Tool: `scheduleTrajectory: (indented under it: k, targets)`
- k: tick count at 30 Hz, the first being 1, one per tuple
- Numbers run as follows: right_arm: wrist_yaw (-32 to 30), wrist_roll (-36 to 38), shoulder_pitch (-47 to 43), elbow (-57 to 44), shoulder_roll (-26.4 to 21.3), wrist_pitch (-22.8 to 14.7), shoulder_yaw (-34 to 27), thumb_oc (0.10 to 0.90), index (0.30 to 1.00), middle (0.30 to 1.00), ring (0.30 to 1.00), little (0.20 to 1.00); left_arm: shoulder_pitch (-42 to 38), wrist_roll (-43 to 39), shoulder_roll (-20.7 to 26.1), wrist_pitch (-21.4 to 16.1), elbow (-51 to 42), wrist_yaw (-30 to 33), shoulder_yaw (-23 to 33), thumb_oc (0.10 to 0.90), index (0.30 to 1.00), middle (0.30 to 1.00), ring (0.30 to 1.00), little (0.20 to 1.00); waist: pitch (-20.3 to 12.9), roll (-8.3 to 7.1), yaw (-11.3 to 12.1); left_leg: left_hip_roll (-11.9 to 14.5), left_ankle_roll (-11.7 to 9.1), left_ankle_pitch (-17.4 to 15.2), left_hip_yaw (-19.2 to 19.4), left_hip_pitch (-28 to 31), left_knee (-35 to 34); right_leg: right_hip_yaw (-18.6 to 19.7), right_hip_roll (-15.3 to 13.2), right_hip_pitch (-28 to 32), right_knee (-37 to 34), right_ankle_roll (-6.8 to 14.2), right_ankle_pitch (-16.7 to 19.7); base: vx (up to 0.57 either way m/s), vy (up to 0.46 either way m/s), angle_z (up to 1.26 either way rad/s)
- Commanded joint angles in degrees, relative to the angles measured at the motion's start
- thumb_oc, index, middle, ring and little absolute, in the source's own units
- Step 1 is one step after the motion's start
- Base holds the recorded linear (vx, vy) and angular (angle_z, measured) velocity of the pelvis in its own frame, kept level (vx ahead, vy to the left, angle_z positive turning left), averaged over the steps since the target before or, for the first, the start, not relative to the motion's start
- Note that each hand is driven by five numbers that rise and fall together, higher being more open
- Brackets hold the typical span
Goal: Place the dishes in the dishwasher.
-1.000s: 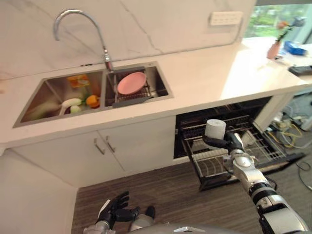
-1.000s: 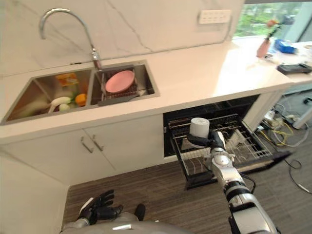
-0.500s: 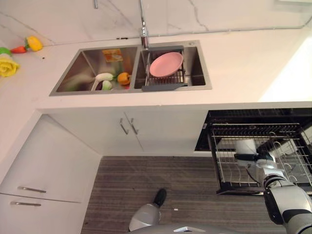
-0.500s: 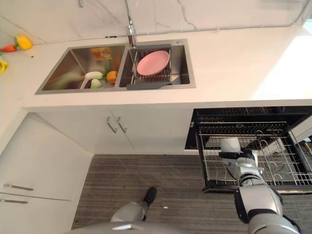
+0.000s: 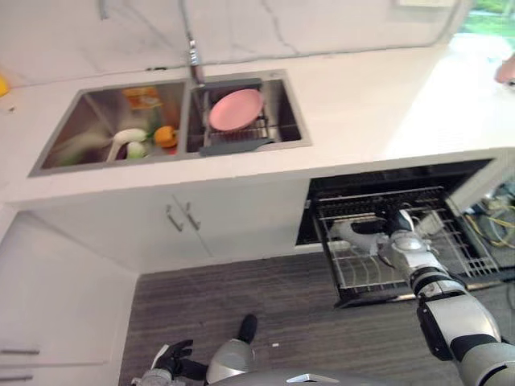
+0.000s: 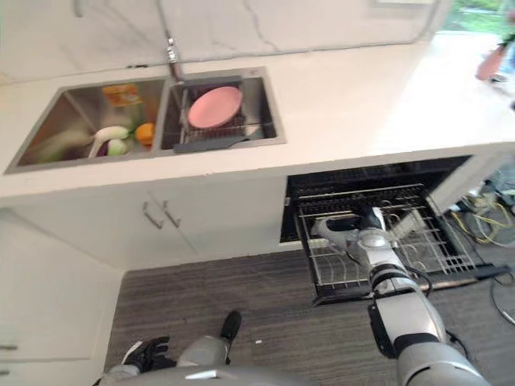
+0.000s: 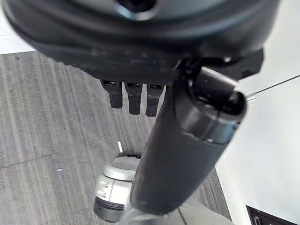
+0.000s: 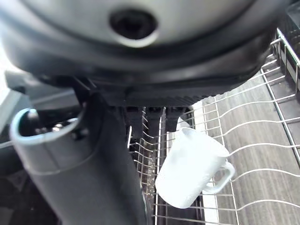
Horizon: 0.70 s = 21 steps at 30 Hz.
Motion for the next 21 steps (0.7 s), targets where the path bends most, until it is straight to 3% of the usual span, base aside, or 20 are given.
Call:
scheduleTrajectory:
  k: [1,3,4,5,6,7,8,10,14,15,16,17,20,21]
  targets:
    - [-2.7,5.0,3.9,-13.7,-2.7,-7.9,-1.9,0.800,0.900,0.900,0.900,0.900,-0.2,-1.4,-0.8,0.0,4.9,1.1,-1.4,0.800,0.900,0.900,0.900,0.900,-2.4,1.61,-0.3,6.1,-5.6,-3.5,3.4,2.5,0.3,2.3,-0.8,0.0,1.1,-0.6,-6.1,-0.03,-0.057,-0.20]
    - [-2.0,7.4,10.9,-24.0,-2.4,-9.7,-4.7,0.800,0.900,0.900,0.900,0.900,-0.7,-0.8,-1.3,0.1,6.7,1.6,-0.6,0.800,0.900,0.900,0.900,0.900,-2.0,2.20,-1.6,6.9,-6.4,-2.5,3.1,2.1,0.3,3.3,0.1,-0.4,1.0,-1.2,-7.0,-0.04,-0.050,-0.20]
    - [-1.9,9.1,18.7,-33.0,-1.2,-12.1,-8.4,0.800,0.900,0.900,0.900,0.900,-1.1,0.2,-2.2,0.2,9.5,2.5,1.2,0.800,0.900,0.900,0.900,0.900,-1.4,2.66,-4.3,7.2,-6.2,-2.2,4.8,1.4,0.7,3.7,0.1,-0.6,0.8,-1.1,-7.5,-0.03,-0.005,-0.04]
    - [-1.9,9.0,19.3,-33.5,-1.1,-11.9,-8.6,0.800,0.900,0.900,0.900,0.900,-1.0,0.3,-2.2,0.2,9.6,2.5,1.1,0.800,0.900,0.900,0.900,0.900,-1.6,2.62,-4.3,7.2,-6.2,-2.2,4.8,1.4,0.7,3.6,0.1,-0.5,0.8,-1.1,-7.6,-0.03,0.045,0.12]
    - [-2.3,9.5,22.5,-37.3,-0.4,-12.7,-10.4,0.800,0.900,0.900,0.900,0.900,-0.9,0.4,-2.7,0.3,10.2,2.6,1.7,0.800,0.900,0.900,0.900,0.900,-1.0,2.73,-5.3,6.8,-5.7,-2.1,6.2,1.0,1.9,3.8,-0.2,-0.5,0.8,-1.1,-7.6,-0.10,0.128,0.09]
    - [-2.8,10.2,27.6,-43.5,1.7,-14.1,-13.2,0.800,0.900,0.900,0.900,0.900,-1.1,2.1,-3.6,0.6,12.1,3.1,2.6,0.800,0.900,0.900,0.900,0.900,0.6,2.21,-8.5,6.1,-4.2,-3.4,12.0,-2.1,7.9,4.1,-1.7,-0.6,0.8,-1.0,-6.9,-0.10,0.137,0.06]
    - [-2.9,10.1,28.0,-44.1,1.9,-13.8,-13.4,0.800,0.900,0.900,0.900,0.900,-1.1,2.1,-3.5,0.5,12.3,3.1,2.6,0.800,0.900,0.900,0.900,0.900,0.3,2.04,-8.4,6.0,-4.0,-3.8,12.0,-2.5,8.6,4.1,-1.9,-0.8,0.8,-0.9,-6.8,-0.10,0.184,0.19]
    - [-3.0,8.8,31.5,-49.0,3.8,-14.0,-15.1,0.800,0.900,0.900,0.900,0.900,-0.8,3.4,-4.2,0.5,13.4,3.3,4.0,0.800,0.900,0.900,0.900,0.900,0.6,1.70,-10.5,7.6,-3.3,-5.2,18.9,-3.1,11.2,4.2,-3.3,-1.5,1.0,-0.3,-5.8,-0.02,0.182,0.25]
    - [-3.0,8.8,31.5,-49.1,3.9,-14.0,-15.1,0.800,0.900,0.900,0.900,0.900,-0.8,3.4,-4.2,0.5,13.4,3.3,4.0,0.800,0.900,0.900,0.900,0.900,0.5,1.69,-10.4,7.6,-3.3,-5.2,19.0,-3.1,11.2,4.3,-3.3,-1.6,1.0,-0.3,-5.8,0.01,0.077,0.06]
    - [-2.1,8.1,31.9,-52.1,4.9,-14.5,-14.8,0.800,0.900,0.900,0.900,0.900,-0.3,3.4,-4.9,0.7,14.6,4.2,5.5,0.800,0.900,0.900,0.900,0.900,0.5,2.19,-11.1,6.3,-2.5,-7.0,18.8,-1.5,9.8,5.5,-4.4,-2.9,1.3,0.7,-4.3,0.22,1.001,0.17]
    - [2.1,9.8,32.7,-60.8,6.3,-16.2,-14.9,0.800,0.900,0.900,0.900,0.900,-0.3,7.3,-4.8,1.5,17.1,3.2,6.0,0.800,0.900,0.900,0.900,0.900,-1.8,1.52,-12.7,-1.2,3.0,-9.5,20.5,3.5,3.2,7.3,-13.3,-4.7,10.0,3.0,0.8,0.22,1.011,0.05]
    - [2.1,9.8,32.7,-60.9,6.3,-16.2,-14.9,0.800,0.900,0.900,0.900,0.900,-0.3,7.4,-4.8,1.5,17.1,3.2,6.0,0.800,0.900,0.900,0.900,0.900,-1.7,1.38,-12.7,-1.4,3.2,-9.5,20.6,3.6,3.2,7.5,-13.7,-4.9,10.4,3.2,0.7,0.23,0.975,0.11]
    - [5.1,13.3,28.8,-65.3,6.9,-17.7,-12.8,0.800,0.900,0.900,0.900,0.900,-0.9,6.8,-3.1,1.8,15.6,1.8,4.8,0.800,0.900,0.900,0.900,0.900,-2.0,1.77,-12.6,-5.9,7.1,-12.5,20.7,7.6,2.6,5.8,-20.4,-7.0,24.4,3.4,5.9,0.15,0.438,-0.02]
    - [5.2,13.4,28.7,-65.3,6.8,-17.7,-12.8,0.800,0.900,0.900,0.900,0.900,-1.0,6.8,-3.1,1.8,15.6,1.7,4.9,0.800,0.900,0.900,0.900,0.900,-1.9,1.57,-12.6,-6.1,7.3,-12.6,20.7,7.7,2.6,6.0,-20.8,-7.2,24.9,3.5,5.8,0.12,0.379,0.21]
